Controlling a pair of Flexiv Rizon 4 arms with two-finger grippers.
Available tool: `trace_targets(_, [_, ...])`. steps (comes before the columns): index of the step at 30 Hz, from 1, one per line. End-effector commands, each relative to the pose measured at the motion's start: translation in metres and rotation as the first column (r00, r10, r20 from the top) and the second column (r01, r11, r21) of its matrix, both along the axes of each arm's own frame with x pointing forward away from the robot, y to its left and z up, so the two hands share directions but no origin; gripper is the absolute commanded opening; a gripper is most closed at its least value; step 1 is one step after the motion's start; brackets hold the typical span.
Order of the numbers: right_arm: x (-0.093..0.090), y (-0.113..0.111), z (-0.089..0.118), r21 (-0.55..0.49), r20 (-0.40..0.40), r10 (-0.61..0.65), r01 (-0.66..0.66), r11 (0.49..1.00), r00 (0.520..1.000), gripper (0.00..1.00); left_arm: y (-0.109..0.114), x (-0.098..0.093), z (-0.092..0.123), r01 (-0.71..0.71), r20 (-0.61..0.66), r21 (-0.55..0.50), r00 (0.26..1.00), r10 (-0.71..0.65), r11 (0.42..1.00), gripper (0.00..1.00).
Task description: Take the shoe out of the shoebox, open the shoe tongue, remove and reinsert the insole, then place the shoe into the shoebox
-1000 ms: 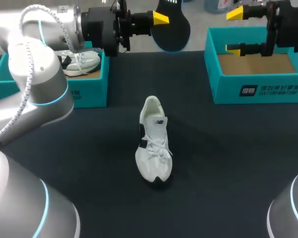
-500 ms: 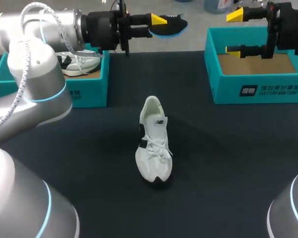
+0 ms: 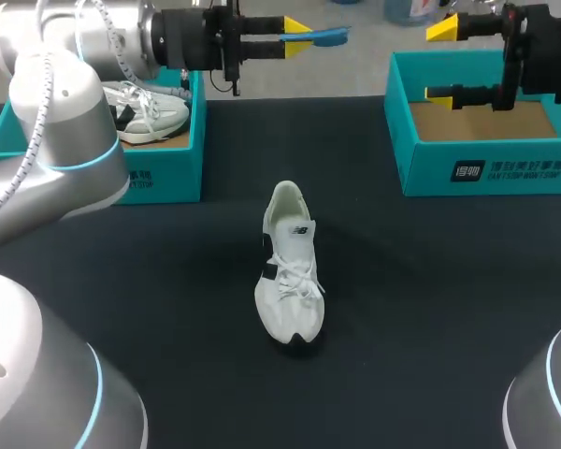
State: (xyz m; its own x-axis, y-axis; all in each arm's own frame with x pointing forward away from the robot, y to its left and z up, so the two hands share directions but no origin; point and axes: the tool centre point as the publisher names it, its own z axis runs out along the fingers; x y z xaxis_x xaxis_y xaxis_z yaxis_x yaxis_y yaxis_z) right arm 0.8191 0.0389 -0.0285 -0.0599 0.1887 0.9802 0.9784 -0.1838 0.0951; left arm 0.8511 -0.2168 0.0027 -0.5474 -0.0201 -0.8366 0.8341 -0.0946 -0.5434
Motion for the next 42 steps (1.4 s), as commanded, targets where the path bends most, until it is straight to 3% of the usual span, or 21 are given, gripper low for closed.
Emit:
trace_targets(1, [0.001, 0.001, 0.000, -0.002, -0.002, 0.000, 0.000, 1.000, 1.000, 1.00, -0.002, 0.002, -0.001, -0.021, -0.554, -0.079, 0.832, -0.026, 0.997, 0.00])
trace_targets(2, [0.001, 0.001, 0.000, -0.002, -0.002, 0.000, 0.000, 1.000, 1.000, 1.00, -0.001, 0.000, 0.001, -0.053, -0.627, -0.094, 0.779, -0.017, 0.994, 0.00])
trace_targets(3, [0.001, 0.001, 0.000, -0.002, -0.002, 0.000, 0.000, 1.000, 1.000, 1.00, -0.002, 0.001, -0.001, -0.046, -0.742, -0.019, 0.670, 0.016, 0.999, 0.00])
trace_targets(4, [0.001, 0.001, 0.000, -0.002, -0.002, 0.000, 0.000, 1.000, 1.000, 1.00, -0.002, -0.001, -0.001, -0.053, -0.780, -0.045, 0.626, -0.002, 0.998, 0.00])
trace_targets(6, [0.001, 0.001, 0.000, -0.002, -0.002, 0.000, 0.000, 1.000, 1.000, 1.00, -0.002, -0.005, -0.003, -0.011, -0.887, 0.042, 0.459, 0.042, 0.999, 0.00])
trace_targets(10, [0.001, 0.001, 0.000, -0.002, -0.002, 0.000, 0.000, 1.000, 1.000, 1.00, 0.003, -0.008, -0.001, -0.025, -0.984, -0.028, 0.179, -0.023, 0.999, 0.00])
trace_targets(13, [0.001, 0.001, 0.000, -0.002, -0.002, 0.000, 0.000, 1.000, 1.000, 1.00, 0.006, -0.008, -0.001, 0.008, -0.997, -0.059, 0.054, -0.059, 0.998, 0.00])
trace_targets(29, [0.001, 0.001, 0.000, -0.002, -0.002, 0.000, 0.000, 1.000, 1.000, 1.00, 0.006, -0.008, -0.001, 0.008, -0.997, -0.059, 0.054, -0.059, 0.998, 0.00])
trace_targets(30, [0.001, 0.001, 0.000, -0.002, -0.002, 0.000, 0.000, 1.000, 1.000, 1.00, 0.005, -0.008, -0.002, 0.031, -0.987, -0.064, -0.146, -0.058, 0.998, 0.00])
trace_targets(31, [0.001, 0.001, 0.000, -0.002, -0.002, 0.000, 0.000, 1.000, 1.000, 1.00, 0.005, -0.009, -0.001, 0.000, -0.956, -0.112, -0.272, -0.108, 0.994, 0.00])
trace_targets(32, [0.001, 0.001, 0.000, -0.002, -0.002, 0.000, 0.000, 1.000, 1.000, 1.00, 0.004, -0.008, 0.000, -0.027, -0.887, -0.098, -0.450, -0.099, 0.995, 0.00])
trace_targets(34, [0.001, 0.001, 0.000, -0.002, -0.002, 0.000, 0.000, 1.000, 1.000, 1.00, 0.005, -0.008, -0.001, -0.044, -0.842, -0.088, -0.530, -0.098, 0.995, 0.00])
trace_targets(35, [0.001, 0.001, 0.000, -0.002, -0.002, 0.000, 0.000, 1.000, 1.000, 1.00, 0.006, -0.008, -0.002, -0.022, -0.757, -0.061, -0.650, -0.061, 0.998, 0.00])
trace_targets(36, [0.001, 0.001, 0.000, -0.002, -0.002, 0.000, 0.000, 1.000, 1.000, 1.00, 0.008, -0.010, -0.001, -0.013, -0.757, -0.093, -0.648, -0.079, 0.996, 0.00])
trace_targets(38, [0.001, 0.001, 0.000, -0.002, -0.002, 0.000, 0.000, 1.000, 1.000, 1.00, 0.010, -0.010, 0.000, -0.001, -0.656, -0.070, -0.753, -0.046, 0.998, 0.00])
trace_targets(42, [0.001, 0.001, 0.000, -0.002, -0.002, 0.000, 0.000, 1.000, 1.000, 1.00, 0.014, -0.012, 0.001, 0.015, -0.509, -0.105, -0.860, -0.041, 0.994, 0.00])
